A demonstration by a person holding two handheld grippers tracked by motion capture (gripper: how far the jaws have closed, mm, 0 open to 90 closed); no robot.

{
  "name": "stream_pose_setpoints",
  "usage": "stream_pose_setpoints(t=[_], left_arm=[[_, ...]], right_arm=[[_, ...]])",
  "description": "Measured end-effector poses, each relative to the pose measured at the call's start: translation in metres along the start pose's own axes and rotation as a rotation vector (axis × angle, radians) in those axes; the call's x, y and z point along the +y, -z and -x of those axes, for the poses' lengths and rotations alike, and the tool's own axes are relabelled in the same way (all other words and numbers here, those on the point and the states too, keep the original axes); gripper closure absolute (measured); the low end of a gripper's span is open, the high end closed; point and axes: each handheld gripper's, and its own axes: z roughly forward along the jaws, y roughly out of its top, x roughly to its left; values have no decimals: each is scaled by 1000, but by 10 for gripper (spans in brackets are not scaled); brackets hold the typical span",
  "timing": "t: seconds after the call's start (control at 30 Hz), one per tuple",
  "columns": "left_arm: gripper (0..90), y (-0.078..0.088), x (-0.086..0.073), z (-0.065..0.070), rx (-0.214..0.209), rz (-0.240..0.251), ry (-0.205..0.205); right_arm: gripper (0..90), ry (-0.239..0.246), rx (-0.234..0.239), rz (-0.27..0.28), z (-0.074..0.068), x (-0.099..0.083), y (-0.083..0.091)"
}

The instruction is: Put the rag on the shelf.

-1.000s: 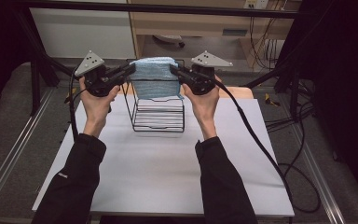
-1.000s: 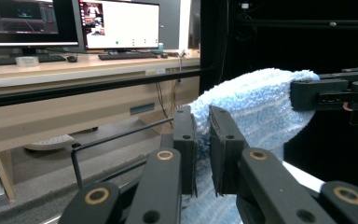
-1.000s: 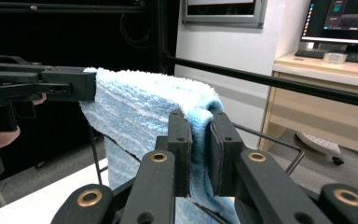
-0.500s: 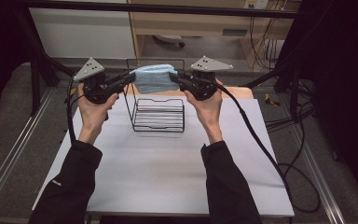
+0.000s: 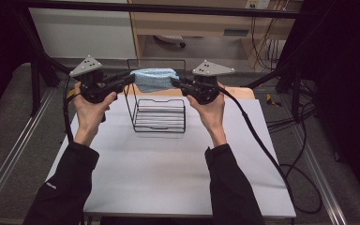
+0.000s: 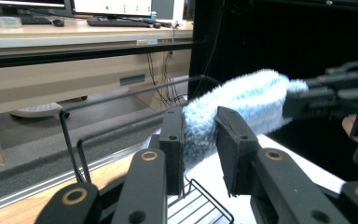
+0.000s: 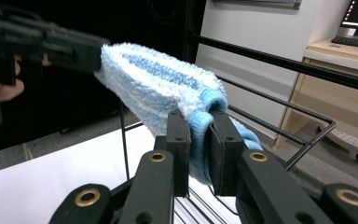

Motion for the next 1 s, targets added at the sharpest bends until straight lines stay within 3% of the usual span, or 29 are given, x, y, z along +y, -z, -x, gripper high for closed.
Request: stream_pose_setpoints(t=[0.17,0.33,0.4,0.6,0.8,1.0], left_arm=[[767,0,18,-1,12,17,35],[823,-10,25,-5,27,-54,63],[846,-12,23,-5,2,-74,75],[876,-13,9,-2,-35,-115,57],[886,-14,-2,0,-32,-127,45],[898,-17,-9,2,-20,-133,30]], right_arm=[[802,11,1,-8,-2,-1,0],[800,13,7,-7,-2,-3,1],[798,14,7,-6,-2,-3,1],[780,41,9,-19,-3,-5,1],[702,49,12,-22,-5,-5,1],[539,57,2,-20,-8,-3,4]])
